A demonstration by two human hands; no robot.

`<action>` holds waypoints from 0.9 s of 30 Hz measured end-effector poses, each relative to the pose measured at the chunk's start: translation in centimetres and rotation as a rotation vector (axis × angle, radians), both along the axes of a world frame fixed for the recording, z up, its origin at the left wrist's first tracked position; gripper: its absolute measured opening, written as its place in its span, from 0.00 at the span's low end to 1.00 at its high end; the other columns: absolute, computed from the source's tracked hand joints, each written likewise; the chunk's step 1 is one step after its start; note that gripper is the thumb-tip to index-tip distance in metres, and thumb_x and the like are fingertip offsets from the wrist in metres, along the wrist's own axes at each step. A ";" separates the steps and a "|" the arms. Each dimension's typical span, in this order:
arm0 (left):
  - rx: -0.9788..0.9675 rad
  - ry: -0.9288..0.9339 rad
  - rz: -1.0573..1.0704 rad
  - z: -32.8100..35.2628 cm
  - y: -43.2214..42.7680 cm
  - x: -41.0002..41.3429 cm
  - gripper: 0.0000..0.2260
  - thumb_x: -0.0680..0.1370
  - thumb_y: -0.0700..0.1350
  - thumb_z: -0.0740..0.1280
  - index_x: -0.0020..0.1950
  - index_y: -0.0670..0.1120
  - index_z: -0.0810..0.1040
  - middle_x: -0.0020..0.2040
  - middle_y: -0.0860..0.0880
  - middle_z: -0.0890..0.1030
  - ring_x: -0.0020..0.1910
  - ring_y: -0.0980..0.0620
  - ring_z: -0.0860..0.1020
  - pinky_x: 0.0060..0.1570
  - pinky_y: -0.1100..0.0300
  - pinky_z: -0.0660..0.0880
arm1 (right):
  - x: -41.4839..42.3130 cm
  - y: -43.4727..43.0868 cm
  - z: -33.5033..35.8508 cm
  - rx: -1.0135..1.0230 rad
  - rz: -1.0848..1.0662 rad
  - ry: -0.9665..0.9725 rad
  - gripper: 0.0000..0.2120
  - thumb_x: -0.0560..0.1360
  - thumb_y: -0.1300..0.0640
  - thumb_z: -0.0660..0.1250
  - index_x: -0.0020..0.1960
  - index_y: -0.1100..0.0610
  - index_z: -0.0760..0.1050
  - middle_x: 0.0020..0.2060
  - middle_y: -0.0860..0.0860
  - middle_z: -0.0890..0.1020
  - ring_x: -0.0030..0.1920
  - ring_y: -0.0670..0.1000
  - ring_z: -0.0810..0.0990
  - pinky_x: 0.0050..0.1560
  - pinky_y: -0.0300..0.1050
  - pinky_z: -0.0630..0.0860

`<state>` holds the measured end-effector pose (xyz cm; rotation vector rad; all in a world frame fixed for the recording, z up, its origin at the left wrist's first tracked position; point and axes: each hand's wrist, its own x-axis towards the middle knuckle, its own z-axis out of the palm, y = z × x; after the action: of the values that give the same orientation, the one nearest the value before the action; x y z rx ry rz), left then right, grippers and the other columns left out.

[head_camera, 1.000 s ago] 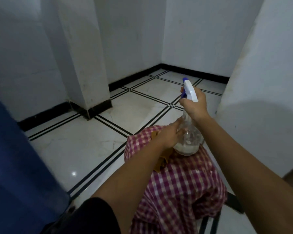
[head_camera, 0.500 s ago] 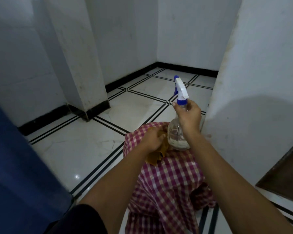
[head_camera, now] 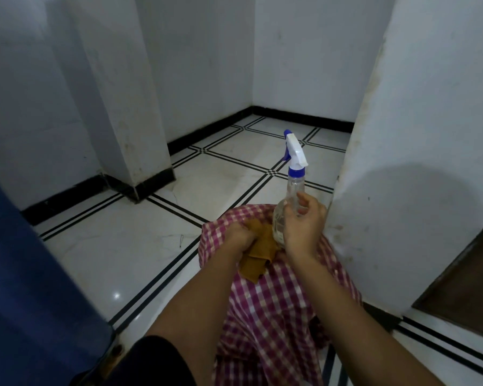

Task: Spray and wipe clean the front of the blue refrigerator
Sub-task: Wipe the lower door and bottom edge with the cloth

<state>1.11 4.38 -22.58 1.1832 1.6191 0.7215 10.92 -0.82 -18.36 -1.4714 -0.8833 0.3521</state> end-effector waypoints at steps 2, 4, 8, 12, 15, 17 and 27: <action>-0.006 -0.155 0.076 0.6 -0.4 -0.7 0.03 0.77 0.42 0.65 0.47 0.43 0.73 0.53 0.42 0.76 0.52 0.44 0.76 0.51 0.53 0.75 | -0.5 -0.3 -0.7 -0.020 0.024 -0.020 0.11 0.74 0.60 0.67 0.56 0.59 0.75 0.51 0.50 0.74 0.47 0.47 0.75 0.47 0.34 0.71; 0.011 -0.286 0.117 1.6 -0.6 -1.9 0.01 0.77 0.39 0.63 0.47 0.43 0.72 0.51 0.42 0.76 0.44 0.47 0.76 0.45 0.54 0.76 | -1.3 -0.5 -1.0 -0.063 0.097 0.001 0.08 0.75 0.60 0.66 0.53 0.61 0.76 0.48 0.53 0.79 0.47 0.50 0.78 0.47 0.37 0.73; -0.032 -0.405 0.094 4.0 -1.7 -5.1 0.07 0.75 0.37 0.63 0.52 0.43 0.73 0.49 0.43 0.76 0.46 0.47 0.75 0.51 0.50 0.77 | -3.7 0.1 -1.4 -0.225 0.310 0.093 0.12 0.75 0.56 0.66 0.55 0.61 0.77 0.49 0.56 0.82 0.49 0.54 0.80 0.53 0.53 0.78; -0.061 -0.546 0.087 5.9 -3.7 -8.9 0.09 0.75 0.38 0.64 0.54 0.42 0.73 0.52 0.41 0.76 0.50 0.45 0.76 0.53 0.49 0.76 | -6.8 0.4 -0.8 -0.350 0.537 0.125 0.20 0.73 0.49 0.68 0.59 0.60 0.75 0.53 0.56 0.81 0.52 0.54 0.80 0.56 0.54 0.77; -0.038 -0.666 0.116 7.1 -5.4 -12.6 0.09 0.77 0.42 0.64 0.56 0.42 0.71 0.54 0.41 0.76 0.53 0.44 0.75 0.50 0.50 0.76 | -10.0 0.0 0.3 -0.424 0.715 0.216 0.29 0.71 0.45 0.69 0.66 0.60 0.69 0.60 0.55 0.77 0.56 0.55 0.78 0.58 0.53 0.76; 0.023 -0.657 0.141 7.7 -6.7 -15.4 0.12 0.77 0.44 0.65 0.59 0.41 0.72 0.56 0.41 0.76 0.55 0.44 0.76 0.45 0.52 0.78 | -12.3 -0.7 1.2 -0.466 0.826 0.296 0.28 0.72 0.47 0.69 0.66 0.60 0.68 0.59 0.56 0.77 0.56 0.55 0.78 0.57 0.52 0.77; 0.307 -0.407 0.287 11.1 -15.0 -29.9 0.10 0.76 0.49 0.66 0.51 0.44 0.77 0.48 0.45 0.80 0.50 0.48 0.78 0.50 0.52 0.77 | -25.4 -5.8 6.0 -0.464 1.225 0.449 0.06 0.76 0.56 0.66 0.51 0.57 0.74 0.51 0.57 0.80 0.53 0.55 0.78 0.49 0.53 0.78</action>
<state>-28.76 -10.60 -11.43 0.9388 1.3732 1.3416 -14.44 -6.58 -12.38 -0.9932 -1.2887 1.8063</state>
